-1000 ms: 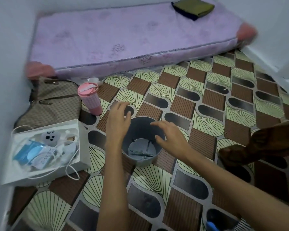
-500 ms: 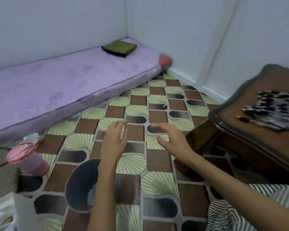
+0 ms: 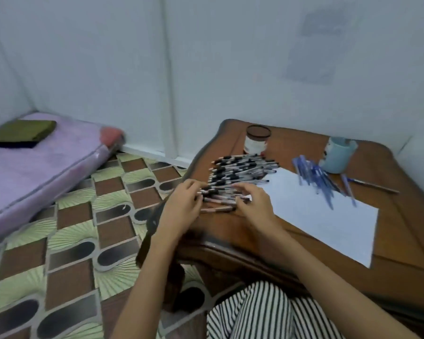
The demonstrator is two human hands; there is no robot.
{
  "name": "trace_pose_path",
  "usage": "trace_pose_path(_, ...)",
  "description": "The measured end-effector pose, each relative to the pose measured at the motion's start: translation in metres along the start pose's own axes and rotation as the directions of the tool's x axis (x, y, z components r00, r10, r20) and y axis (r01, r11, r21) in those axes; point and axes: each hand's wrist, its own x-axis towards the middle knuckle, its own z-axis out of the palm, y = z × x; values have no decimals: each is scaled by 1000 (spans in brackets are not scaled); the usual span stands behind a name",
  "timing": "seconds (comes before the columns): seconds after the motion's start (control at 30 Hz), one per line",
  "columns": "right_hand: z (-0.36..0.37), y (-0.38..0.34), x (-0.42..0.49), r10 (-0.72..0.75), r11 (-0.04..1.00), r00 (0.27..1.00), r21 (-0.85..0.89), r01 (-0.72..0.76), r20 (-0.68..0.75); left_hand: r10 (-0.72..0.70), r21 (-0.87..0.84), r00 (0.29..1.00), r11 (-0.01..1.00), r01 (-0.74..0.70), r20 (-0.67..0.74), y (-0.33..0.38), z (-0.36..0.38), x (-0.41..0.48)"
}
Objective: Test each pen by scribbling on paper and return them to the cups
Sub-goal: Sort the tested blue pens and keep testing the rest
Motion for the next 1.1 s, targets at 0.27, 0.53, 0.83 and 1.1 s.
trace_pose_path(0.27, -113, 129, 22, 143, 986, 949, -45, -162, -281, 204, -128, 970, 974, -187, 136, 81, 128, 88)
trace_pose_path(0.53, -177, 231, 31, 129, 946, 871, -206, -252, -473, 291, -216, 937, 944, -248, 192, 123, 228, 152)
trace_pose_path(0.83, -217, 296, 61, 280, 778, 763, -327, -536, -583, 280, -278, 953, 930, -239, 119, 117, 270, 164)
trace_pose_path(1.1, -216, 299, 66, 273, 658, 799, -502, -561, -535, 216, -377, 973, 911, -168, 87, 117, 270, 171)
